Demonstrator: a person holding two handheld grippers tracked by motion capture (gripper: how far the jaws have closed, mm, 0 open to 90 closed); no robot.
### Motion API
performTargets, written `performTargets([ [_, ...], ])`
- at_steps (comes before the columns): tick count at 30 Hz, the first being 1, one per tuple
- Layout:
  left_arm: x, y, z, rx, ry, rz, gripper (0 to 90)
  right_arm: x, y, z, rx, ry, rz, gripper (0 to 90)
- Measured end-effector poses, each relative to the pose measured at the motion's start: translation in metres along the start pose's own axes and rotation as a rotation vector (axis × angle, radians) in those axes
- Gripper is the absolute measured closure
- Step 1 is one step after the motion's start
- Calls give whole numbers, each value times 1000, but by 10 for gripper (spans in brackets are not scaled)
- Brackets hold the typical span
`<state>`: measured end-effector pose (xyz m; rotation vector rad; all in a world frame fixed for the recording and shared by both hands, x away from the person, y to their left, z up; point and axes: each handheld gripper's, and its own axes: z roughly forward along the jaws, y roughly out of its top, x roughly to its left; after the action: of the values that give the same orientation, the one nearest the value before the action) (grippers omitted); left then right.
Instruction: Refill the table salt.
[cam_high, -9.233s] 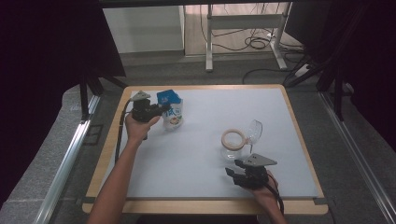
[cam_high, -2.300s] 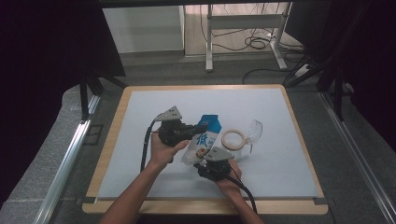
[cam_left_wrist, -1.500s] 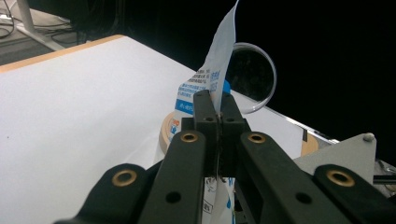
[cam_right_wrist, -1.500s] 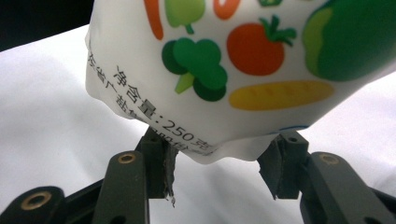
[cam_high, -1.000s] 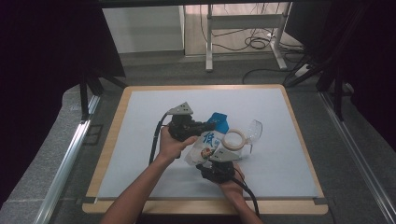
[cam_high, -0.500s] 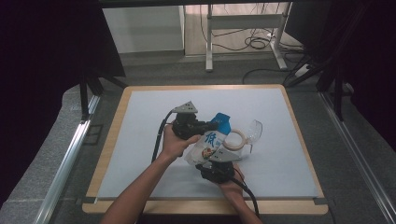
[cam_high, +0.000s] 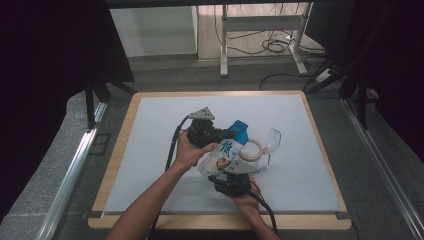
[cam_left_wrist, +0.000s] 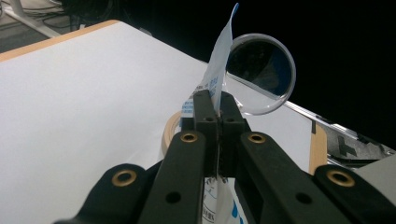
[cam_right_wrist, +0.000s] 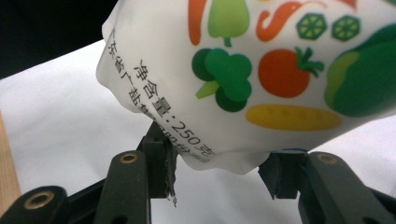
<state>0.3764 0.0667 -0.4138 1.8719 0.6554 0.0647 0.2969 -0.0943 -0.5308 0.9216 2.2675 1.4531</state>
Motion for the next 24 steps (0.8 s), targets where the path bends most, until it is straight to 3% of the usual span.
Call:
performTargets([
  [24,-2,11,7,20,7,17,898,1,6,-7,-41,21,49,533],
])
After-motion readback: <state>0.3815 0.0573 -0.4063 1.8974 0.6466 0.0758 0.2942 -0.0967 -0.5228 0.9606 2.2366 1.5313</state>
